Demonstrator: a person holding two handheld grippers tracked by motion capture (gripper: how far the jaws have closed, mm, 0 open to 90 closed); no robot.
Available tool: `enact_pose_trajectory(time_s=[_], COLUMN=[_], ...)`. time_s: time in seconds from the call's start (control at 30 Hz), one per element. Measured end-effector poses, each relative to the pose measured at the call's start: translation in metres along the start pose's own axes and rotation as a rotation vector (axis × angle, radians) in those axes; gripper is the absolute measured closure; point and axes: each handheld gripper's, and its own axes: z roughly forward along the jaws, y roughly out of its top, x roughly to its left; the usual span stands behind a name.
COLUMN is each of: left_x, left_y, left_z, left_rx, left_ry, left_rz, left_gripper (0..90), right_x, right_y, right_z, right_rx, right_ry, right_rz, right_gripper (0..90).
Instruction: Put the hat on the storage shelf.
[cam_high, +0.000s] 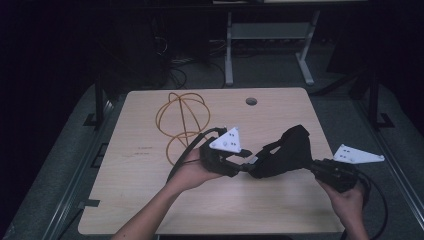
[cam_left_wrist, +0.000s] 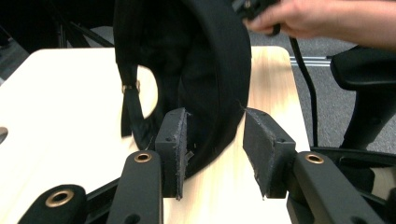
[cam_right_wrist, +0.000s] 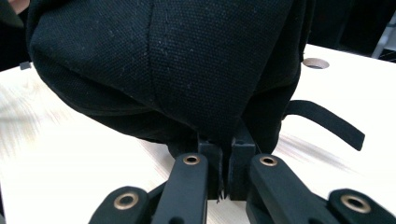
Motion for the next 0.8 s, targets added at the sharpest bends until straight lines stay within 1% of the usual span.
enact_pose_trajectory(time_s=[0.03, 0.1, 0.13, 0.17, 0.23, 0.27, 0.33, 0.37, 0.43, 0.5, 0.6, 0.63, 0.67, 0.73, 0.77, 0.8], left_x=[-0.001, -0.003, -0.005, -0.005, -0.008, -0.008, -0.012, -0.012, -0.015, -0.016, -0.018, -0.018, -0.018, -0.019, -0.020, -0.020], left_y=[-0.002, -0.007, -0.012, -0.012, -0.020, -0.020, -0.028, -0.028, -0.036, -0.038, -0.048, -0.051, -0.053, -0.055, -0.059, -0.059], left_z=[-0.002, -0.005, -0.008, -0.008, -0.014, -0.014, -0.017, -0.017, -0.020, -0.021, -0.024, -0.025, -0.026, -0.026, -0.028, -0.028], left_rx=[0.004, 0.009, 0.016, 0.016, 0.016, 0.016, 0.021, 0.021, 0.032, 0.028, 0.021, 0.022, 0.026, 0.029, 0.029, 0.029], left_ry=[0.002, 0.009, 0.012, 0.012, 0.018, 0.018, 0.020, 0.020, 0.024, 0.023, 0.024, 0.025, 0.024, 0.025, 0.026, 0.026], left_rz=[-0.008, -0.007, -0.010, -0.010, -0.013, -0.013, -0.018, -0.018, -0.019, -0.025, -0.044, -0.039, -0.047, -0.048, -0.056, -0.056], left_gripper=[59.0, 57.8, 57.7, 57.6, 56.8, 56.5, 56.0, 55.7, 54.9, 54.6, 54.1, 53.9, 53.9, 53.7, 53.2, 53.1], right_x=[0.000, -0.001, -0.001, -0.001, -0.001, -0.001, 0.000, 0.000, 0.001, 0.001, 0.002, 0.003, 0.003, 0.003, 0.004, 0.004], right_y=[0.000, 0.007, 0.009, 0.009, 0.015, 0.015, 0.021, 0.021, 0.027, 0.030, 0.039, 0.042, 0.044, 0.046, 0.051, 0.054], right_z=[0.000, -0.002, -0.002, -0.002, -0.003, -0.003, -0.003, -0.003, -0.002, -0.001, 0.000, 0.000, 0.000, 0.001, 0.002, 0.003], right_rx=[0.000, 0.011, 0.012, 0.012, 0.018, 0.018, 0.021, 0.021, 0.017, 0.019, 0.012, 0.009, 0.004, 0.000, -0.009, -0.013], right_ry=[0.000, 0.007, 0.007, 0.007, 0.009, 0.009, 0.007, 0.007, 0.012, 0.013, 0.013, 0.012, 0.014, 0.015, 0.019, 0.022], right_rz=[0.000, 0.004, 0.003, 0.003, 0.002, 0.002, -0.001, -0.001, -0.007, -0.010, -0.017, -0.014, -0.019, -0.021, -0.022, -0.027], right_gripper=[87.5, 87.5, 87.5, 87.5, 87.5, 87.5, 87.5, 87.5, 87.5, 87.5, 87.5, 87.5, 87.5, 87.5, 87.5, 87.5])
